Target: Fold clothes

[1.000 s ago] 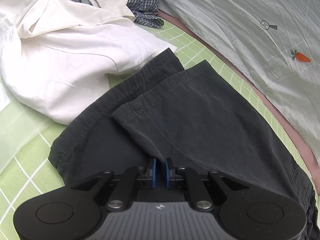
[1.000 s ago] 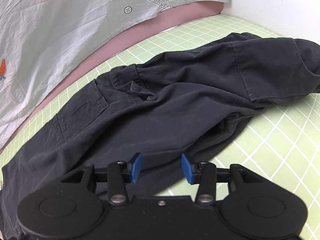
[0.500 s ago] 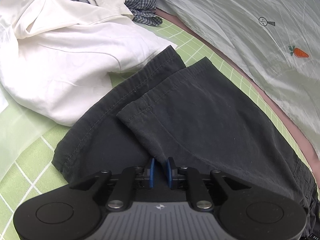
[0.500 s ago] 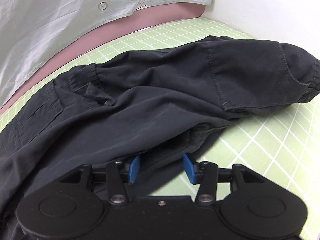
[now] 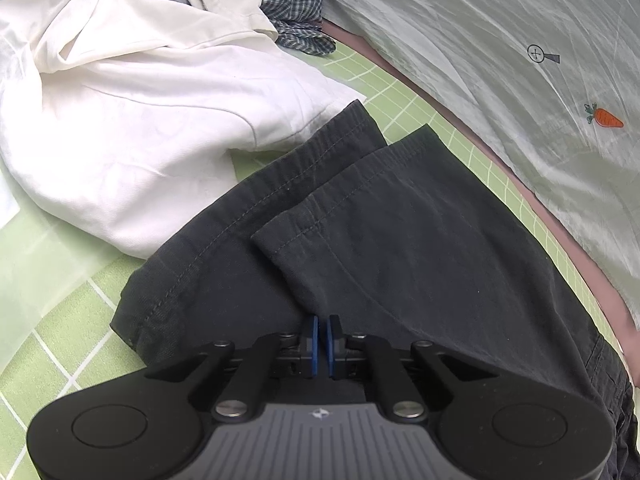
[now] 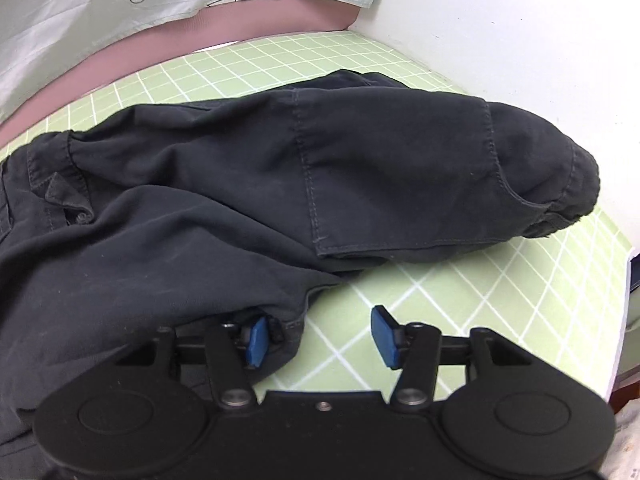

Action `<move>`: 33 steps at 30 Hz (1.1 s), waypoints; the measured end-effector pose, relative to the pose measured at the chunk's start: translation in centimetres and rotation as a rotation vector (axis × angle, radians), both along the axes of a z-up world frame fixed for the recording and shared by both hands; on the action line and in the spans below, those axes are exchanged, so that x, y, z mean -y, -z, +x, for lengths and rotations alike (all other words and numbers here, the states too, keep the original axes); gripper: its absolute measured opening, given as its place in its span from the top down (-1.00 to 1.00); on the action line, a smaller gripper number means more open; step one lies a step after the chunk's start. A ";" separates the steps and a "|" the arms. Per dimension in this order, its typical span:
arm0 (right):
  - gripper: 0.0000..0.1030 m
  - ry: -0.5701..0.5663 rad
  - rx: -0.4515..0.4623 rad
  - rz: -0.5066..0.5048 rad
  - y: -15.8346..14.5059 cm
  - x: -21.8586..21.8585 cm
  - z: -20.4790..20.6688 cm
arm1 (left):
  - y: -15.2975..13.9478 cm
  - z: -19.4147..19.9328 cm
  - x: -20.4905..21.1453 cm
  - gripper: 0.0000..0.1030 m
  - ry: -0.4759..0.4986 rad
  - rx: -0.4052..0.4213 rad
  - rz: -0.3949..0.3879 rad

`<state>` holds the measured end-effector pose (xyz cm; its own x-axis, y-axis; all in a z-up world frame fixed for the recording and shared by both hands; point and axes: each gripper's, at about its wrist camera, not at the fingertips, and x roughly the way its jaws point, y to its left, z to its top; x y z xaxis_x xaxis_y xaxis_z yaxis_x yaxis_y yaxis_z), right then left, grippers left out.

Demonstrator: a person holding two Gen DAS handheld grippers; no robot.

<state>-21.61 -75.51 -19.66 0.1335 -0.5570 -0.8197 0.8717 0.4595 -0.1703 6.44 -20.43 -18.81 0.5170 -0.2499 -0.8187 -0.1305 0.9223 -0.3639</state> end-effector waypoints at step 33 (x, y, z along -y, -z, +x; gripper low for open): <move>-0.15 0.000 0.392 0.322 -0.5 -7.3 2.3 | -0.1 3.2 -0.7 0.32 -0.051 -0.009 -0.050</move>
